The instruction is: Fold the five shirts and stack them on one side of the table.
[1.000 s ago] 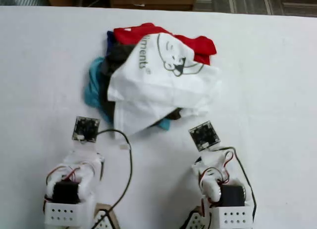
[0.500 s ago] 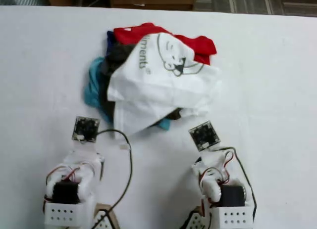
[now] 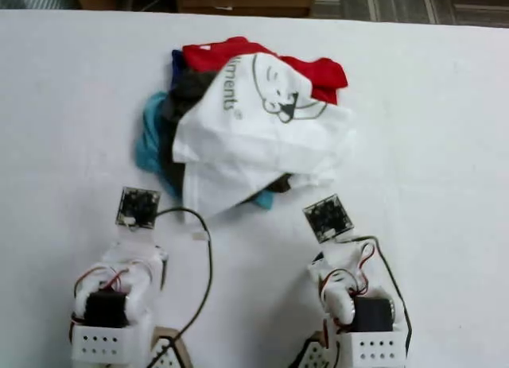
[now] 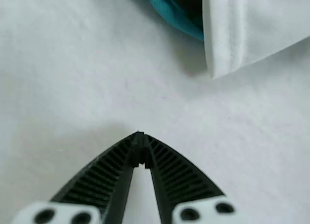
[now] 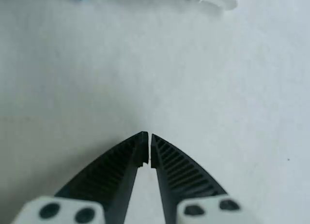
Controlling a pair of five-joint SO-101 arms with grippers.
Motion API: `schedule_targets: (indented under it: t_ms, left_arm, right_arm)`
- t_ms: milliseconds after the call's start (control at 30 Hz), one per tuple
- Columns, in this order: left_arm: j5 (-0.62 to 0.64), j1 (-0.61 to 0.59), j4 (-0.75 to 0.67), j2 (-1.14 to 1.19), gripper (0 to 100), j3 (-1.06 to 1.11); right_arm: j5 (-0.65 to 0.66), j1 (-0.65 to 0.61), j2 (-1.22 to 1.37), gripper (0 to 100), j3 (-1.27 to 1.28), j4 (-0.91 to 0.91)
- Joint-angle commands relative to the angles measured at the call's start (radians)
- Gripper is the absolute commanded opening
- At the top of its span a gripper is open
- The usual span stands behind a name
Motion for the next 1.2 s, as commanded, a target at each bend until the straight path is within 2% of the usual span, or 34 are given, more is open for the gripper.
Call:
schedule_targets:
  t_ms: [0, 933, 1033, 1167]
  left_arm:
    - [0.008, 0.008, -0.009, -0.012, 3, 0.018]
    - [0.008, 0.008, -0.009, -0.012, 3, 0.018]
    - [0.008, 0.008, -0.009, -0.012, 3, 0.018]
    - [0.008, 0.008, -0.009, -0.012, 3, 0.018]
  right_arm:
    - [0.006, -0.008, -0.004, 2.2, 0.005, -0.013]
    - [0.011, -0.004, -0.004, 2.4, 0.005, -0.016]
    - [0.011, 0.030, -0.004, 2.4, 0.005, -0.070]
    - [0.005, 0.084, -0.004, 2.1, 0.005, -0.312]
